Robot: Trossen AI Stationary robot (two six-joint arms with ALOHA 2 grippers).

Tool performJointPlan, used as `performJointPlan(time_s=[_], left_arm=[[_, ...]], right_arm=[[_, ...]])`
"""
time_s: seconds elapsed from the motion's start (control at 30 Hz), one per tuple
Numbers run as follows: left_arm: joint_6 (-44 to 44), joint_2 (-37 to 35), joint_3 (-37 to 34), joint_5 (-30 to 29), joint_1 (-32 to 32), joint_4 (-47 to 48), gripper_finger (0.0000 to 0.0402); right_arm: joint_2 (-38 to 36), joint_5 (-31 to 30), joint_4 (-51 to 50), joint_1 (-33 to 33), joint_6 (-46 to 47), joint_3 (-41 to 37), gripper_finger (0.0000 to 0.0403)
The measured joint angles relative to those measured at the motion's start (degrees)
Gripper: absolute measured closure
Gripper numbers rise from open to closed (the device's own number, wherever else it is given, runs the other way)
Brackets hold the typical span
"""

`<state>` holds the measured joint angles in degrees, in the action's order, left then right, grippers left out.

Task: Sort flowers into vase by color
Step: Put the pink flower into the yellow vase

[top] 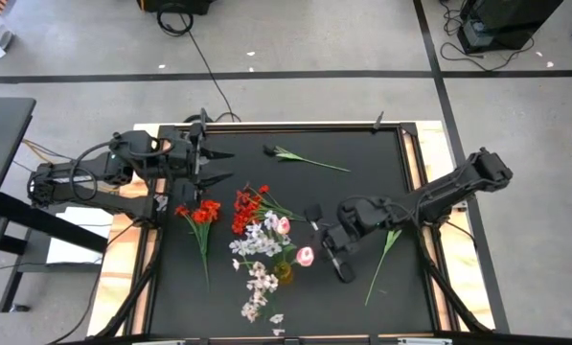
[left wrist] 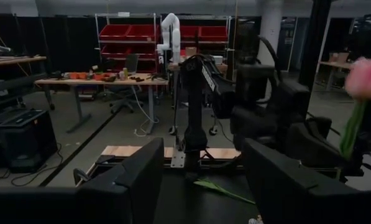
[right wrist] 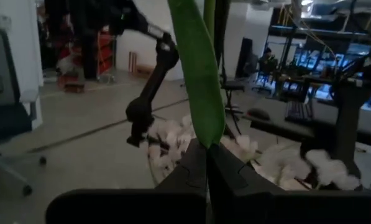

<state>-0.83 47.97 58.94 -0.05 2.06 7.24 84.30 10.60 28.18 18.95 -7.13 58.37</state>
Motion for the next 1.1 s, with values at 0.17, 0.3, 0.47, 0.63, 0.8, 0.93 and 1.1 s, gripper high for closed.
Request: performJointPlan(time_s=[0.17, 0.3, 0.47, 0.63, 0.8, 0.93, 1.1], left_arm=[[0.01, 0.00, 0.00, 0.00, 0.01, -0.01, 0.0180], [0.01, 0.00, 0.00, 0.01, 0.00, -0.03, 0.0180], [0.03, 0.00, 0.00, 0.02, -0.01, -0.03, 0.0180], [0.03, 0.00, 0.00, 0.02, 0.00, -0.03, 0.0180], [0.03, 0.00, 0.00, 0.02, -0.01, -0.03, 0.0180], [0.03, 0.00, 0.00, 0.02, 0.01, -0.03, 0.0180], [0.03, 0.00, 0.02, 0.02, 0.01, -0.03, 0.0180]], right_arm=[[3.19, 1.02, 0.11, 0.38, -0.59, 0.00, 0.0398], [4.64, 1.06, 0.52, 0.65, -0.95, 0.00, 0.0398], [4.69, 0.89, -0.55, 0.63, -2.17, 0.00, 0.0398], [4.69, 0.43, -2.94, 0.39, -2.08, 0.00, 0.0387], [4.69, 0.08, -5.03, 0.06, 0.98, 0.00, 0.0363], [4.69, -2.10, -5.33, 0.06, 3.41, 0.00, 0.0344], [4.69, -2.42, -5.23, 0.06, 4.28, 0.00, 0.0319]])
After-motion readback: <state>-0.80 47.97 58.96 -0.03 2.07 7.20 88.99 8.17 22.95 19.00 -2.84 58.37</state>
